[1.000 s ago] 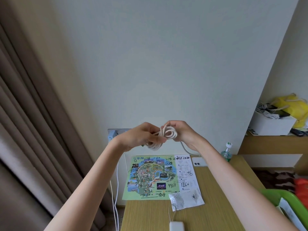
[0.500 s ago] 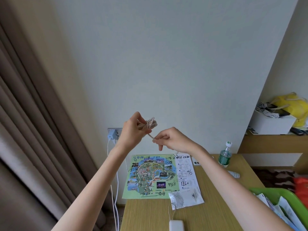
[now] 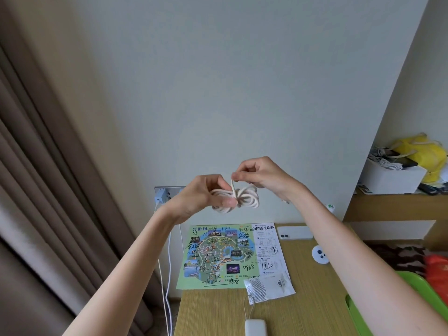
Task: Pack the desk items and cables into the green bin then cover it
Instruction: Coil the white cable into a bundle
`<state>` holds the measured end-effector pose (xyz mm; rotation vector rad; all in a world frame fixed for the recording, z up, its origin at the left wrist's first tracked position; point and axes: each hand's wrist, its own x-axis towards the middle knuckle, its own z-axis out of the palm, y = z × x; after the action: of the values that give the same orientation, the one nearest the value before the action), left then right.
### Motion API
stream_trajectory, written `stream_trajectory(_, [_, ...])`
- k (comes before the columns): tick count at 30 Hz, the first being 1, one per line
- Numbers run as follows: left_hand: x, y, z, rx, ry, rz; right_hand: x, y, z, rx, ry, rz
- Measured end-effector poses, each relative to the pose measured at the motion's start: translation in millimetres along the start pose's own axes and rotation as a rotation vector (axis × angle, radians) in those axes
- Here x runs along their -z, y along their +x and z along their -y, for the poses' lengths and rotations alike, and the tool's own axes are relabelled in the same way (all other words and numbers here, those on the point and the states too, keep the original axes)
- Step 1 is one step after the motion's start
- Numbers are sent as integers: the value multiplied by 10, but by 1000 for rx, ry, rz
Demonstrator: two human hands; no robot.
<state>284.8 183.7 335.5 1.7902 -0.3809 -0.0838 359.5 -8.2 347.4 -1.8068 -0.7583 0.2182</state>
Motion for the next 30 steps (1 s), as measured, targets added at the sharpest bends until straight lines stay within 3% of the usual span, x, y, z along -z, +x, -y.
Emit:
stream_trajectory(5, [44, 34, -42, -16, -271, -161, -191, -104, -249, -64, 57, -41])
stream_trajectory(13, [9, 117, 108, -62, -16, -456, -309, -211, -189, 52, -106, 31])
stream_trajectory(17, [32, 153, 191, -65, 143, -508, -280, -198, -119, 100, -238, 30])
stream_trajectory(21, [76, 130, 252, -48, 142, -484, -198, -171, -82, 130, -261, -165])
stream_trajectory(24, [69, 108, 274, -35, 118, -430, -205, -163, -17, 162, -86, -292])
stream_trajectory(30, [51, 51, 193, -9, 104, -243, -174, -169, 83, 138, 376, -272])
